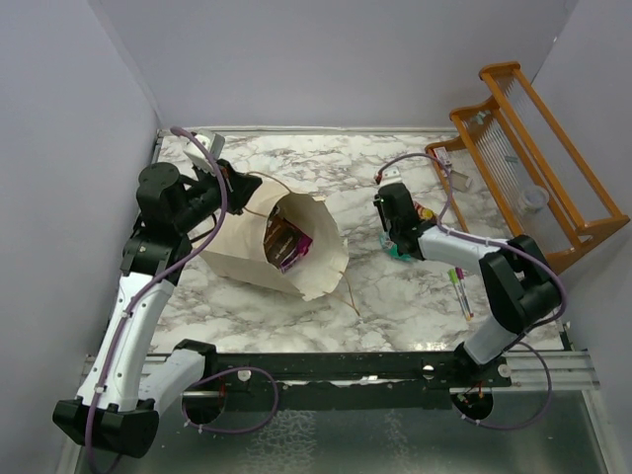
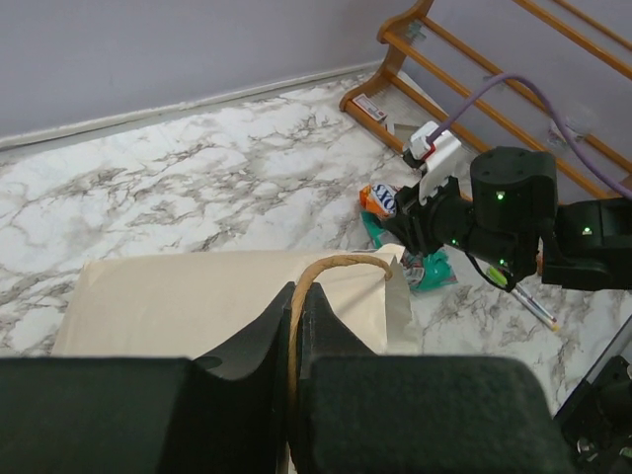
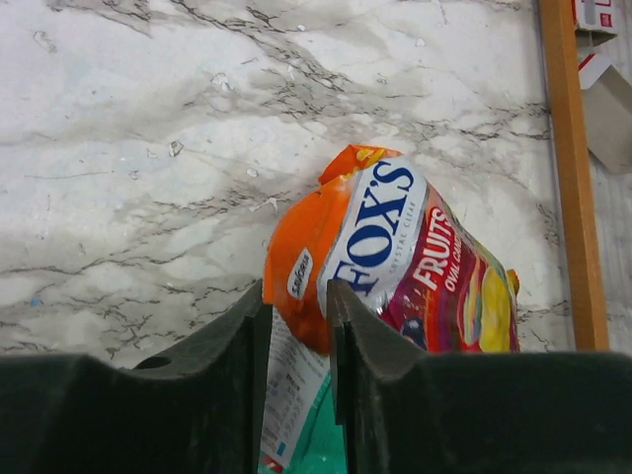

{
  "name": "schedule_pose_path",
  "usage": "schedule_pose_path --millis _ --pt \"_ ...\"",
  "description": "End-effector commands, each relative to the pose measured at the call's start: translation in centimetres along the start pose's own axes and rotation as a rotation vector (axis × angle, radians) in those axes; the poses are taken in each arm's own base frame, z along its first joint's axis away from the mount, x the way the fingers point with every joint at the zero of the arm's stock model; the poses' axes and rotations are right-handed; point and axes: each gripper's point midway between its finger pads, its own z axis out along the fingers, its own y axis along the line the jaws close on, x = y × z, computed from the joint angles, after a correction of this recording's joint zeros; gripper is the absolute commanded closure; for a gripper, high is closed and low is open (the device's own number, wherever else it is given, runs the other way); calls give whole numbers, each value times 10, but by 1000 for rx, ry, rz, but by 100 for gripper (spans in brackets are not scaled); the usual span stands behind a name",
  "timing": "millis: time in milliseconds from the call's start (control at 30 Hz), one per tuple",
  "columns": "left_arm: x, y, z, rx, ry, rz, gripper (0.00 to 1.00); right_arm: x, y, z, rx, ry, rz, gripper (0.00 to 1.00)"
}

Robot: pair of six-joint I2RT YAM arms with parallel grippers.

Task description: Take the snacks out of the paper bag

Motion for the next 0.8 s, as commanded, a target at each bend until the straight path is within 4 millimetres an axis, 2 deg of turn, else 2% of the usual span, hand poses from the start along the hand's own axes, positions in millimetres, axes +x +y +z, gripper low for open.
schedule_pose_path --millis 0,67,200,267,367,567,633,767 --pt "-3 -12 -4 64 -30 50 100 -28 -2 -25 -40 -96 93 65" --pt "-1 -13 -4 73 -24 50 100 -41 -7 -39 -56 -146 115 56" --pt "-4 -14 -6 73 -35 69 100 -68 -4 -66 -153 -244 177 48" --pt "-7 -14 -8 64 -42 79 100 -81 9 -82 -264 -286 205 46" --pt "-8 -11 -9 48 -47 87 100 -97 39 -110 -485 -333 280 45" --pt "-8 -10 -8 46 -50 80 100 -122 91 -181 -901 -443 406 45" --pt "-7 -10 -7 43 -49 76 100 -124 103 -200 -997 -466 440 45" --pt "-7 -7 -6 33 -50 70 100 -120 112 -221 -1085 -496 494 46"
